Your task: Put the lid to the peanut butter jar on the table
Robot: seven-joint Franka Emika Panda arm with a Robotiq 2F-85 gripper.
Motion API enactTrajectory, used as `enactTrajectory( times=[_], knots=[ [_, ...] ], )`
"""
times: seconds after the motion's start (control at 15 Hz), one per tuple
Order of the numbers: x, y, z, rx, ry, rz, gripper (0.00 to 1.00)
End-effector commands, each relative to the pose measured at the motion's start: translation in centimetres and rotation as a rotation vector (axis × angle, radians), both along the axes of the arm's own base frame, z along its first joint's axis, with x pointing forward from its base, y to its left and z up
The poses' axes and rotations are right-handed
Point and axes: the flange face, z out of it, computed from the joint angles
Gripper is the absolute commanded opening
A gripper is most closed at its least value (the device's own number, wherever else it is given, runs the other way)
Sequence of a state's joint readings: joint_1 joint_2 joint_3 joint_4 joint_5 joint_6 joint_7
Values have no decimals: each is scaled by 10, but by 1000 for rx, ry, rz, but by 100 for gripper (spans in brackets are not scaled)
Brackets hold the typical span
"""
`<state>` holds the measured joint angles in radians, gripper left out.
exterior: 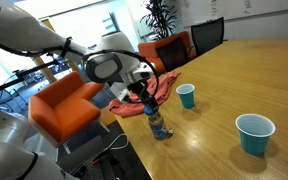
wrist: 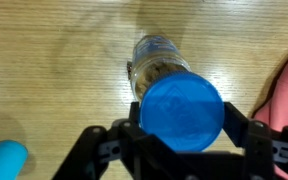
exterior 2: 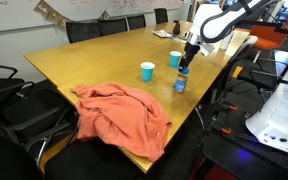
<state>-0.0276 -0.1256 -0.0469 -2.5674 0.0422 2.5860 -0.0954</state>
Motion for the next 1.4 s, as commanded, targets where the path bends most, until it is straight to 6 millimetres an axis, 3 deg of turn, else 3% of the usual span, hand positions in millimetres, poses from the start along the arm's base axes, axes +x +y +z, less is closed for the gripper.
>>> enactTrajectory(
  times=[0.0, 0.27, 0.6, 0.93, 1.33],
  knots=[
    [-14, -2, 19, 32, -45, -18, 54],
    [-15, 4, 25, 53, -48, 8, 54],
    [-9, 42, 11, 43, 14, 159, 54],
    [2, 91, -42, 9, 164, 362, 54],
    [20, 129, -104, -130, 256, 636, 54]
  ],
)
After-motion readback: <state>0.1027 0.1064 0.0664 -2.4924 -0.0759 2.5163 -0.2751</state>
